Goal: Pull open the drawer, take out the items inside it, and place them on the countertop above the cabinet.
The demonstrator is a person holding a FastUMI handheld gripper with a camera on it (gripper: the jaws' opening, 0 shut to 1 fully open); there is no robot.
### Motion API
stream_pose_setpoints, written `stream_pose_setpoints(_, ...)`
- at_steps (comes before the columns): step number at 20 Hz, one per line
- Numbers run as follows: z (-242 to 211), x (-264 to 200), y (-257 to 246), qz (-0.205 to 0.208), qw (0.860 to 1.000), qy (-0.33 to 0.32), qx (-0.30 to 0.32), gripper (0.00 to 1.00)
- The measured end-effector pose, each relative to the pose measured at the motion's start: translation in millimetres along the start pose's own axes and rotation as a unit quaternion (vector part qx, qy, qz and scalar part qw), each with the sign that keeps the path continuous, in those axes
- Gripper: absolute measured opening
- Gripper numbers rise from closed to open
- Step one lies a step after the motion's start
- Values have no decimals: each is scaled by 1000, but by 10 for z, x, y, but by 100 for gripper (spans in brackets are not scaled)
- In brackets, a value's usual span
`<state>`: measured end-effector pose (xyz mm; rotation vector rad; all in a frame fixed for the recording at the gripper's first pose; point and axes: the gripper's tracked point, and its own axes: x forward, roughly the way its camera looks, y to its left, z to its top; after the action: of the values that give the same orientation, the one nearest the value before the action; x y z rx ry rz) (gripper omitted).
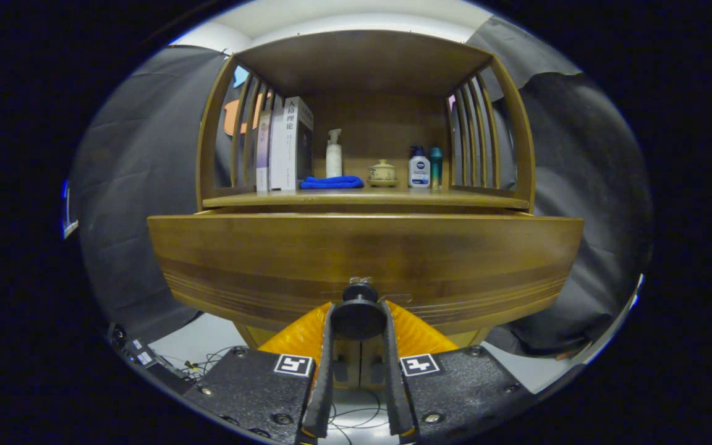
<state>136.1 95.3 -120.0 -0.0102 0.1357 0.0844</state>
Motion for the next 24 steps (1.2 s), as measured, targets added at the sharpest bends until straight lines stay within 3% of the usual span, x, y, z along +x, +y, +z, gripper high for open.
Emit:
stream_pose_setpoints(18, -241, -484, -1, -1, 1000, -1, -3, 39)
stream_pose_setpoints(24, 322, -777, -294, -13, 999, -50, 13, 93)
